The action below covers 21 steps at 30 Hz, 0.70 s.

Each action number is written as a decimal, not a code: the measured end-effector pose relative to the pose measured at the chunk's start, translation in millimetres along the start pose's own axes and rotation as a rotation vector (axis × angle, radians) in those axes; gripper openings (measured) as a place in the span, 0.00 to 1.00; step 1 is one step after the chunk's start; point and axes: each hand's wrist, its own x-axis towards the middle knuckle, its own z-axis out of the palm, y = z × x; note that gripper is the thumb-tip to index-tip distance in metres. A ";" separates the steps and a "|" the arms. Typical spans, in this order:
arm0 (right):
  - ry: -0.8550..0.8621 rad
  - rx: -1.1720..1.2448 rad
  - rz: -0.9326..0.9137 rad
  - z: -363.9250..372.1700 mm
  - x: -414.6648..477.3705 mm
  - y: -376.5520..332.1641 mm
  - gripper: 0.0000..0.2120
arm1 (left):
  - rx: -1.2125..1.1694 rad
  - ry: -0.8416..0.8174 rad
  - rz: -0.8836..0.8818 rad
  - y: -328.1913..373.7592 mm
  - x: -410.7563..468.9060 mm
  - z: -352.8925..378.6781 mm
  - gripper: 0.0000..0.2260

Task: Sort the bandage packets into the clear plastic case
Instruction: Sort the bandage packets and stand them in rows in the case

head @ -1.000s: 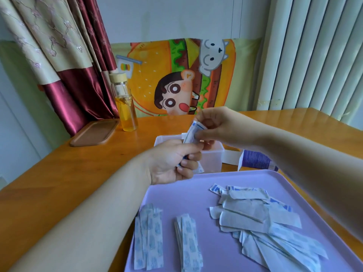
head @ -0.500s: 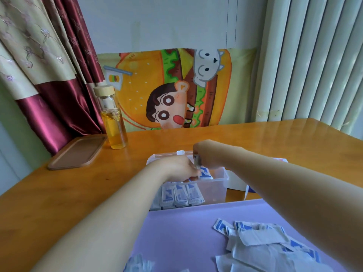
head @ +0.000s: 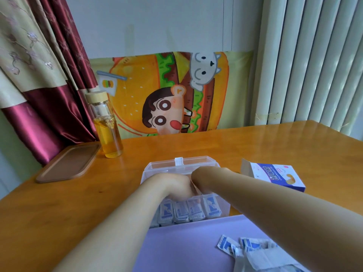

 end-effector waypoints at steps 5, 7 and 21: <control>0.036 0.105 0.049 4.4 6.1 -1.7 0.14 | 0.050 -0.026 -0.034 -2.3 4.0 0.6 0.16; 0.016 0.079 0.041 1.4 -0.9 -1.2 0.15 | 0.052 -0.033 -0.038 -2.6 4.2 0.4 0.17; -0.066 0.291 -0.004 -9.8 -16.3 -1.1 0.15 | -0.048 0.002 -0.030 -8.0 9.8 3.5 0.21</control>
